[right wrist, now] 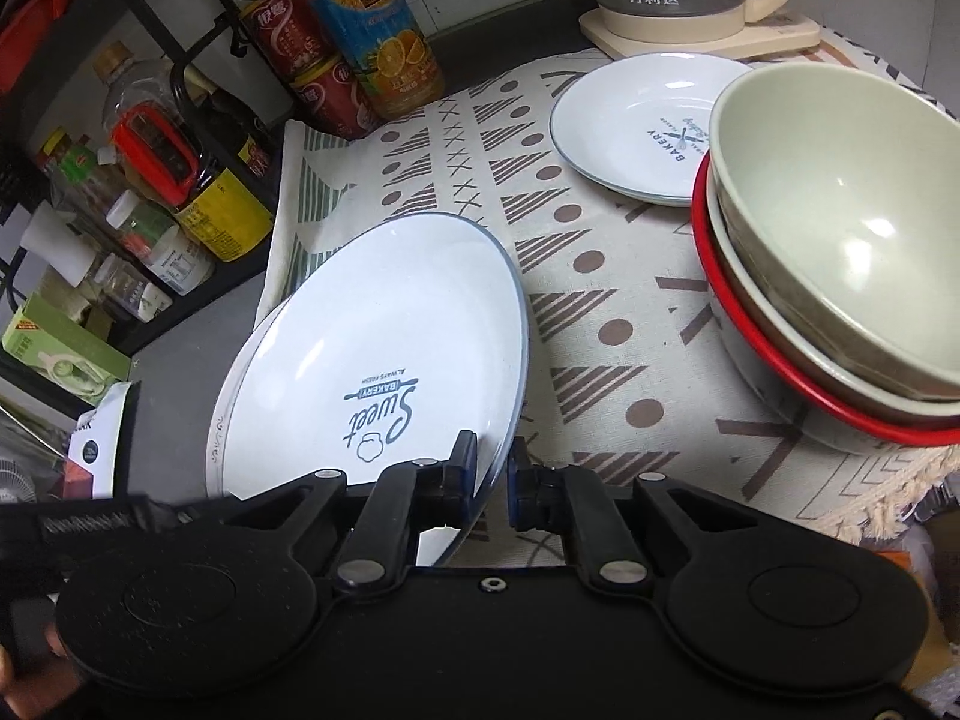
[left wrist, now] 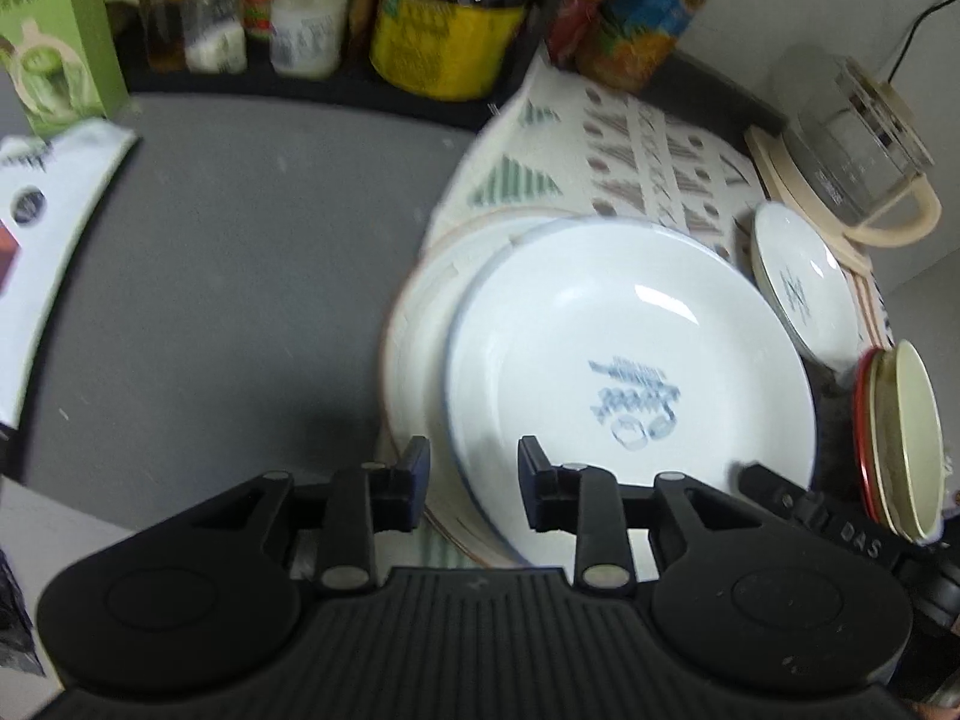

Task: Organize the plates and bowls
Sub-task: 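Carry the 'Sweet' plate with both grippers over the cream-rimmed plate, then lower the 'Sweet' plate onto the cream-rimmed plate and open both grippers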

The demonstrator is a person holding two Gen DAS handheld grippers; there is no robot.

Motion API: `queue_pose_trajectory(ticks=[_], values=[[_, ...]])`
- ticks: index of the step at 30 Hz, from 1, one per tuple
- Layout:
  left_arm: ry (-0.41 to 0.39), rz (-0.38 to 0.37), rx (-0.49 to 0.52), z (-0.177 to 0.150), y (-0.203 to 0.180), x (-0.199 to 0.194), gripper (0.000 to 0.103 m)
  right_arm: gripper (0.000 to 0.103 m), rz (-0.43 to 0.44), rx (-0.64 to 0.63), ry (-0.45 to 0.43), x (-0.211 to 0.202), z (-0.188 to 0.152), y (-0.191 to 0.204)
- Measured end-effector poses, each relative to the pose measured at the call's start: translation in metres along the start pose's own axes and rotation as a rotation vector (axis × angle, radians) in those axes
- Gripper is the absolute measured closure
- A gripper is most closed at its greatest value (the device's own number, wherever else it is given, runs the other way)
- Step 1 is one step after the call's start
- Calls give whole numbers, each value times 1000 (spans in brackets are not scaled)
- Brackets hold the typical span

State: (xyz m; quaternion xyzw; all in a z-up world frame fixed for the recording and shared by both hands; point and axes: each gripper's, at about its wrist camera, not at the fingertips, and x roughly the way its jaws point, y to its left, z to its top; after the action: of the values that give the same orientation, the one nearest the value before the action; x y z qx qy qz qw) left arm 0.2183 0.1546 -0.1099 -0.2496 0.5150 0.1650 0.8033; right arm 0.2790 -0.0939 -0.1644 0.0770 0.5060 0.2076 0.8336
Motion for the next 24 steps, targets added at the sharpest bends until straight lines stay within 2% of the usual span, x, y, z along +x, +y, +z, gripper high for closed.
queue_pose_trajectory(ticks=[4,7,16,19,24], values=[[-47,42,2,9,5,0,72,94,-12,-17,-1,3,2,-1],[-44,75,12,13,5,7,69,94,-35,-37,7,6,3,3],[10,68,-6,15,7,27,68,92,-71,-69,26,16,7,12],[12,86,-5,16,9,31,68,91,-75,-78,28,19,7,13],[0,66,-6,19,14,32,73,90,-64,-63,46,25,7,12]])
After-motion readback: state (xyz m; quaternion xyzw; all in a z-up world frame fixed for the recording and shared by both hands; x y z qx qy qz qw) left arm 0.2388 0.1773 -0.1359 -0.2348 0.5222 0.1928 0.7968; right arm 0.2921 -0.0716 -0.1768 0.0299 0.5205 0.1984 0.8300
